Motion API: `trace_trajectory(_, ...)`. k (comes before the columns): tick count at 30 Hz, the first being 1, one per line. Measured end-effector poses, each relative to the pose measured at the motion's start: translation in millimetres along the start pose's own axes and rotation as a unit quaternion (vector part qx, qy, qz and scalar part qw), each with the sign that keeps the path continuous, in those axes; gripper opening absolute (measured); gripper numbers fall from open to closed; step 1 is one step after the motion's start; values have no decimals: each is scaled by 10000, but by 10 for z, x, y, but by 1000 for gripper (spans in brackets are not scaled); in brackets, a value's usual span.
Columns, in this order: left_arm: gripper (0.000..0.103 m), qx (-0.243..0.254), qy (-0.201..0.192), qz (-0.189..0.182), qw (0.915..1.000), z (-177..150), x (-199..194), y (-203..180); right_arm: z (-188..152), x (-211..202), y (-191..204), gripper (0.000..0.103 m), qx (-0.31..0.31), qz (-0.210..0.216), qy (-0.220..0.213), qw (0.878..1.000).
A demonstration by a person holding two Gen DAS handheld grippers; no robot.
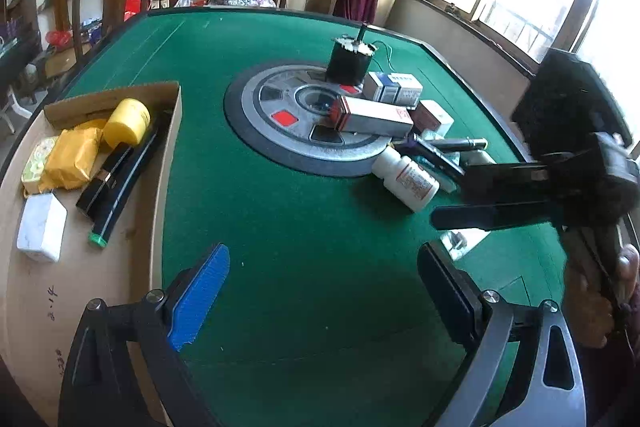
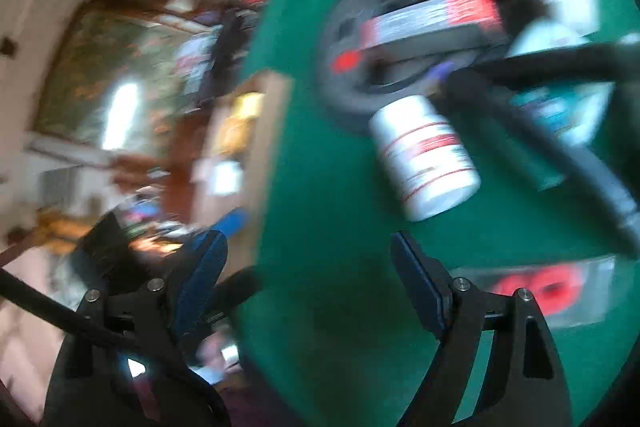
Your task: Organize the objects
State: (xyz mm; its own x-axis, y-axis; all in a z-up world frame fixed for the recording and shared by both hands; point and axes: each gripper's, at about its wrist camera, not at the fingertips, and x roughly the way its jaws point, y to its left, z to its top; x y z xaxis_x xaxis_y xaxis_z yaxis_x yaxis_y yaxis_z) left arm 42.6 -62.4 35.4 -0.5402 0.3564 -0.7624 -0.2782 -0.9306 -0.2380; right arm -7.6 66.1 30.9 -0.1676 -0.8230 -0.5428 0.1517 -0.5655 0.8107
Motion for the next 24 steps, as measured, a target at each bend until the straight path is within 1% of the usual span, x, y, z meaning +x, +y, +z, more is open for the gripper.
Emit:
trace_trajectory(1, 92, 8, -20, 22, 10000, 27, 4, -4, -19, -70, 39, 84, -54, 25, -151, 9999)
trace_trajectory(2, 92, 22, -46, 38, 10000, 76, 9, -26, -34, -177, 66, 84, -96, -73, -374, 9992)
trace_trajectory(5, 93, -6, -57, 108, 9999, 232, 126, -100, -73, -454, 43, 84, -21, -538, -941, 9941)
trace_trajectory(8, 93, -243, -24, 118, 9996, 398, 341, -216, -133, -732, -81, 84, 249, -571, -1388, 9884)
trace_trajectory(10, 93, -457, 19, 244, 9987, 482, 516, -283, -189, -867, -133, 84, 344, -580, -1613, 9846)
trace_trajectory(12, 93, -484, 88, 343, 9982, 529, 682, -386, -238, -967, -210, 84, 443, -611, -1749, 9817)
trace_trajectory(14, 93, -328, 85, 553, 9979, 531, 802, -508, -268, -1017, -248, 84, 507, -627, -1825, 9799)
trace_trajectory(15, 93, -224, 120, 601, 9979, 528, 864, -576, -292, -1038, -267, 84, 520, -663, -1844, 9792)
trace_trajectory(17, 92, 1, 260, 659, 9975, 511, 1005, -715, -288, -1046, -284, 84, 516, -740, -1873, 9782)
trace_trajectory(19, 92, 83, 351, 706, 9969, 491, 1108, -785, -316, -1058, -278, 84, 488, -793, -1911, 9771)
trace_trajectory(20, 91, 97, 401, 653, 9970, 480, 1166, -807, -324, -1068, -280, 84, 466, -821, -1913, 9770)
trace_trajectory(21, 83, 100, 440, 614, 9971, 465, 1204, -810, -332, -1095, -288, 84, 442, -851, -1908, 9769)
trace_trajectory(22, 69, 85, 471, 510, 9976, 452, 1234, -813, -342, -1115, -317, 84, 414, -894, -1906, 9767)
trace_trajectory(23, 59, 149, 382, 536, 9977, 443, 1216, -825, -356, -1117, -321, 84, 378, -964, -1901, 9763)
trace_trajectory(24, 42, 212, 403, 382, 9982, 439, 1206, -827, -369, -1111, -317, 84, 334, -1055, -1875, 9760)
